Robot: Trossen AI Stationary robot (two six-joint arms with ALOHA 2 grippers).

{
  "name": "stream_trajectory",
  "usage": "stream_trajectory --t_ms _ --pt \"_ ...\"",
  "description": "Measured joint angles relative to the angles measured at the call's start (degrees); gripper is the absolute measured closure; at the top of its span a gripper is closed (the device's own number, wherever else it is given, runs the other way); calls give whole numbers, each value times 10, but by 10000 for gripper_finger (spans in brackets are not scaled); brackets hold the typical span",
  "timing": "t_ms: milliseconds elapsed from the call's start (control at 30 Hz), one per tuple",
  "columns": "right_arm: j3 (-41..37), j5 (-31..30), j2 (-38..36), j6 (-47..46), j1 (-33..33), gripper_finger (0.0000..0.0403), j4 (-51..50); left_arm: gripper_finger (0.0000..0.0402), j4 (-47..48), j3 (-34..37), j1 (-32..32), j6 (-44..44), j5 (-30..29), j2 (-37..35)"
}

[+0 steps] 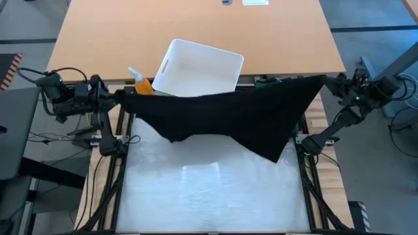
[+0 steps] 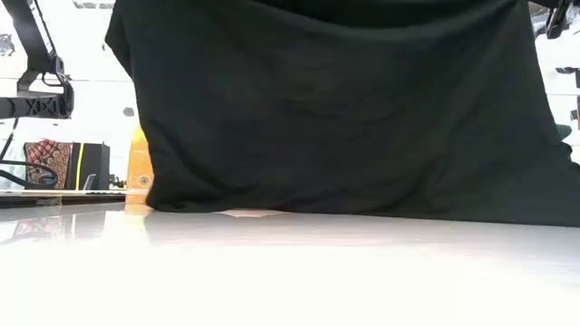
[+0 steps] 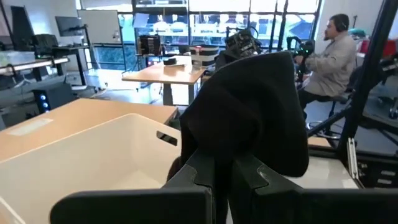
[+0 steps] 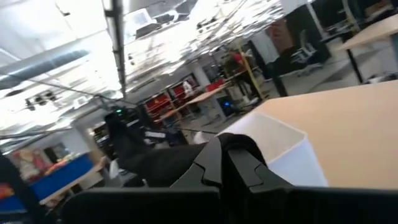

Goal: Fold laundry
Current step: Fold the black shirt

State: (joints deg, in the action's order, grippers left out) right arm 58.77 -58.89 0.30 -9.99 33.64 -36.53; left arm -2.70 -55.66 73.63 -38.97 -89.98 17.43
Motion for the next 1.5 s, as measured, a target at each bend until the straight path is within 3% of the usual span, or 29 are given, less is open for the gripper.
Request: stream_trajectory --t_ms 433,567,800,933,1033,1133,1300,1500 --pt "46 17 0 -17 -86 383 -56 401 2 0 0 -4 -1 -15" --pt "15 124 0 -63 -94 383 -53 401 3 0 0 18 8 -15" --pt "-95 301 50 -203 -94 383 -41 401 90 0 0 164 116 -15" --pt "-158 386 117 -254 -94 383 45 401 208 1 0 326 202 -8" --pt "-202 497 185 -285 -91 383 128 401 317 22 0 533 287 10" --pt "-237 587 260 -347 -63 383 176 401 364 77 0 743 373 43" --pt "-281 622 378 -532 43 383 192 401 284 216 0 1027 498 122" --pt "-283 597 482 -720 187 383 256 401 103 348 10 1237 640 243"
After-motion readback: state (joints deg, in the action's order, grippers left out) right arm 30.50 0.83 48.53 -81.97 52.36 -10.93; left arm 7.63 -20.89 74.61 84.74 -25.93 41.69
